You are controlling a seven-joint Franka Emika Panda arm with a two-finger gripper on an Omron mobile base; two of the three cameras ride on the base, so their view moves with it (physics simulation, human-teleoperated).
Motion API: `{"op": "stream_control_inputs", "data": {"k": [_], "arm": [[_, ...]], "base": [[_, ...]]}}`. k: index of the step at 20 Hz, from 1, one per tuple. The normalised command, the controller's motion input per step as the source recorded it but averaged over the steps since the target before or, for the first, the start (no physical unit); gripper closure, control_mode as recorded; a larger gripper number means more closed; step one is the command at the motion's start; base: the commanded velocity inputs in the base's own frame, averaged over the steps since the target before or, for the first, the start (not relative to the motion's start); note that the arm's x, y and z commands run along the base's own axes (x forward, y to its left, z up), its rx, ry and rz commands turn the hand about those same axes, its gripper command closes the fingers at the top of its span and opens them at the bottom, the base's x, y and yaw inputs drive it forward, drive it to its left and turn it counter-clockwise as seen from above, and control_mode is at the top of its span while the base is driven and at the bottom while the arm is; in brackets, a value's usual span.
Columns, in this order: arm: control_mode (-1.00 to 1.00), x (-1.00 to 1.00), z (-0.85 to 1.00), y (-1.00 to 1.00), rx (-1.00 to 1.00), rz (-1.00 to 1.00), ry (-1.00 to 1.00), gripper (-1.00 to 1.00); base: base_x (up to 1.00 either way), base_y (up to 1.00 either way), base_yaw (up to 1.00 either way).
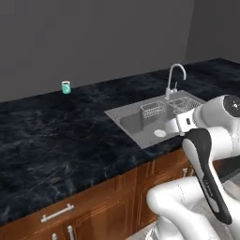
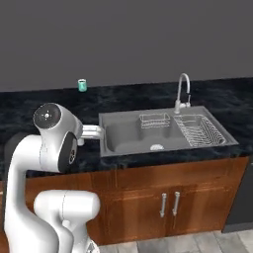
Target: Pick up the marshmallow and place it in the cup of hot chocolate on the dining counter.
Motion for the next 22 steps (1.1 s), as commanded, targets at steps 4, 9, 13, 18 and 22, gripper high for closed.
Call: {"op": "stream_control_inputs", "data": {"k": [4,9,13,18,22], "arm": [[1.00,0.00,0.00,0.00,0.00,0.00,0.00,1.00],[1.00,0.00,0.00,0.00,0.00,0.00,0.00,1.00],[1.00,0.00,0.00,0.00,0.00,0.00,0.00,1.00],[1.00,0.00,0.00,0.00,0.00,0.00,0.00,1.00],[1.00,0.00,0.00,0.00,0.00,0.00,0.00,1.00]], "base": [[-0.38,-0.04,0.49],[-0.34,0.03,0.40],[0.00,0.46,0.32],[0.00,1.00,0.11],[0.03,1.00,0.03]]}}
